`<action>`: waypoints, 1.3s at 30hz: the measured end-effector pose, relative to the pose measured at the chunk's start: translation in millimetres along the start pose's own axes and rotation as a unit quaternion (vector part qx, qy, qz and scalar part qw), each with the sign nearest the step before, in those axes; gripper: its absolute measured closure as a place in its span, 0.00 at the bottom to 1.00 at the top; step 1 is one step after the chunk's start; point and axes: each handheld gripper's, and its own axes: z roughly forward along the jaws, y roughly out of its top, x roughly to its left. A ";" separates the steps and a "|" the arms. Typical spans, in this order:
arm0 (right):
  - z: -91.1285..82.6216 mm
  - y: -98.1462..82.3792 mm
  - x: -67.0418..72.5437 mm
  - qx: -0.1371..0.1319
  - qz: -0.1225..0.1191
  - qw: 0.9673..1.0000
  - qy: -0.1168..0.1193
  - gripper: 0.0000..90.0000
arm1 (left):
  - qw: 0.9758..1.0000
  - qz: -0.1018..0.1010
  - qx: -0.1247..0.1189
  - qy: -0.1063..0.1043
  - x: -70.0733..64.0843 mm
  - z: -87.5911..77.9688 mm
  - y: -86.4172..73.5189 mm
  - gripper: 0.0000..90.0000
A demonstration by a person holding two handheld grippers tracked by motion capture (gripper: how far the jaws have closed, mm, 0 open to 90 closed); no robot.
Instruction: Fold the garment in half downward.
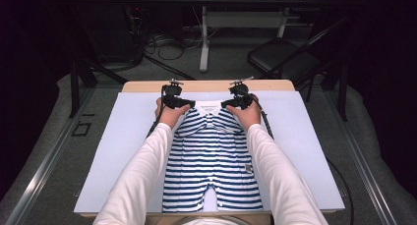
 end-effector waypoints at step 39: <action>20.3 -7.3 -1.3 0.003 0.027 1.000 0.009 0.61 | 1.000 -0.008 0.022 -0.006 6.2 28.2 -9.4 0.60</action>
